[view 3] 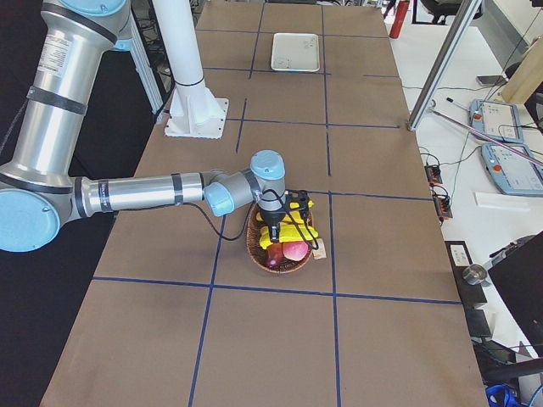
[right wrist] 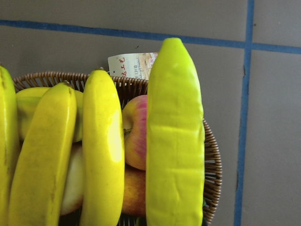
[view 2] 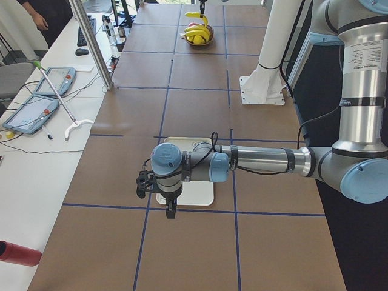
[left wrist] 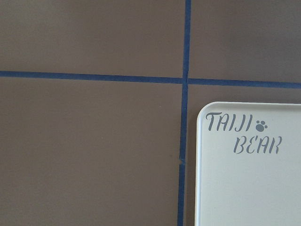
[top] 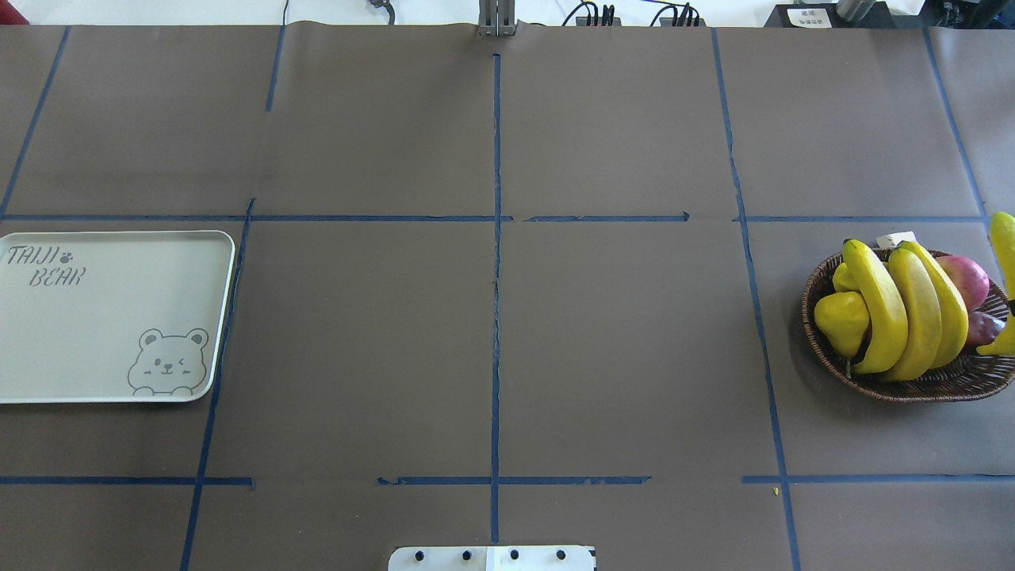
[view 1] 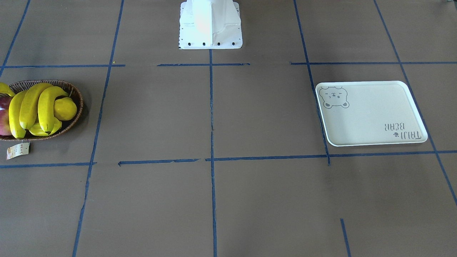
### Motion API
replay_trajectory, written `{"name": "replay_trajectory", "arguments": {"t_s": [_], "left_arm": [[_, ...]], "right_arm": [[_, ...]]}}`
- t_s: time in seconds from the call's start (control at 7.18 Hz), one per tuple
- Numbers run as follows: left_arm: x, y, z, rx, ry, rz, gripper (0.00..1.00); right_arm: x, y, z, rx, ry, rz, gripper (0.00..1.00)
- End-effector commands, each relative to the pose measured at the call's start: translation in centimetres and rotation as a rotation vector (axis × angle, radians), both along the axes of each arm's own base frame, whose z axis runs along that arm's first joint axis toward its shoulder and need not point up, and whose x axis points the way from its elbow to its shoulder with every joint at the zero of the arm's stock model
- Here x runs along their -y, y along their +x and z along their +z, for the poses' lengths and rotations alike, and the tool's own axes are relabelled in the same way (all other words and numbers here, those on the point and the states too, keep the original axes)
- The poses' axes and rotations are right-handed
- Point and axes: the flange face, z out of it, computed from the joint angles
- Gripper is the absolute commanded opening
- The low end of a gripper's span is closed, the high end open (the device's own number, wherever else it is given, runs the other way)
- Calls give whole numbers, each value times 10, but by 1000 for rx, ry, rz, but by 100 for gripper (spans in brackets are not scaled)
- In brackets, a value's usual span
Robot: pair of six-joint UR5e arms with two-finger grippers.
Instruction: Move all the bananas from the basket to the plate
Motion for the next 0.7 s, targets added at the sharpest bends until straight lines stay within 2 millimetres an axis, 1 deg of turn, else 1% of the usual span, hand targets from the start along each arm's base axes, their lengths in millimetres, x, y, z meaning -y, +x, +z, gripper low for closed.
{"name": "replay_trajectory", "arguments": {"t_s": [0.0, 0.14, 0.28, 0.42, 0.56], "left_arm": [[1, -1, -2, -1, 3, -1, 100], [4, 0, -5, -3, 9, 0, 100], [9, 1, -13, -5, 31, 2, 100], [29, 3, -35, -7, 95, 7, 100], [64, 20, -68, -13, 133, -14, 100]], "right_arm": [[-13, 106, -26, -1, 154, 42, 1], [6, 126, -57, 16, 201, 45, 1], [41, 120, -99, 100, 203, 27, 1], [75, 101, -143, 174, 160, 45, 1], [100, 42, -195, 262, 102, 41, 1]]}}
